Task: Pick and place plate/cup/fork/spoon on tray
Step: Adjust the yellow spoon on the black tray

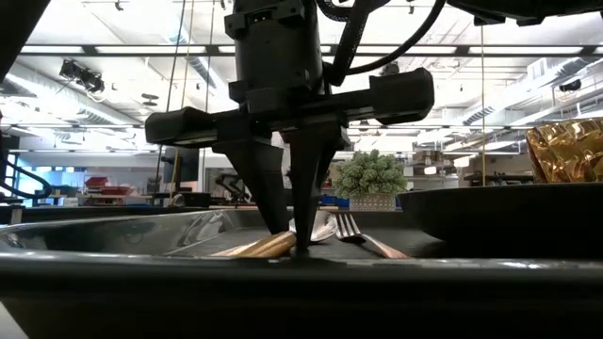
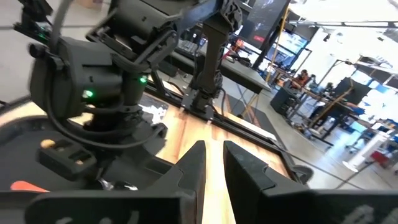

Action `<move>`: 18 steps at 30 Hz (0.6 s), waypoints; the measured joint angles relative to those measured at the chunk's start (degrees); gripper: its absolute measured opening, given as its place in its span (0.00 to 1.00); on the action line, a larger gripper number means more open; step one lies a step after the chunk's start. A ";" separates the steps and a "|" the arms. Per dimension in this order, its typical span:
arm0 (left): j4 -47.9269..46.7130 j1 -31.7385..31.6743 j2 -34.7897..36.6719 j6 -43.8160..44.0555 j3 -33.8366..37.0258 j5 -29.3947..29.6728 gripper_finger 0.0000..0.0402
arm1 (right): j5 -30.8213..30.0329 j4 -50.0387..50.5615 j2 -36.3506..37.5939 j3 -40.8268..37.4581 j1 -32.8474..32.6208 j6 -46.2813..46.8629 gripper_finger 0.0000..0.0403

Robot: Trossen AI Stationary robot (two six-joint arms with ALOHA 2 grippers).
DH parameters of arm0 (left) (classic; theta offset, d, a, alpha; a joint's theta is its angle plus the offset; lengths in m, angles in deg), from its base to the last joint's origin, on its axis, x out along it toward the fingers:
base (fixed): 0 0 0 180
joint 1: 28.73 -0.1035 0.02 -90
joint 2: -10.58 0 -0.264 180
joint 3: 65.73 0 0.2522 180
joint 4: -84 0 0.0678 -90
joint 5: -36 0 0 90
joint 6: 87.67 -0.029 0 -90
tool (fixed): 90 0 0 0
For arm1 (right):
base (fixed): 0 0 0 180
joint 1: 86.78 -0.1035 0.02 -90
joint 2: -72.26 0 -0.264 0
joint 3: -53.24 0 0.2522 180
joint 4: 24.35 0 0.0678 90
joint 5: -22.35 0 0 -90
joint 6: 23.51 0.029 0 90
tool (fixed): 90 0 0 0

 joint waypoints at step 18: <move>1.68 -1.85 -0.13 11.77 0.08 5.36 0.14 | 1.63 0.59 0.00 0.00 -0.02 1.19 0.16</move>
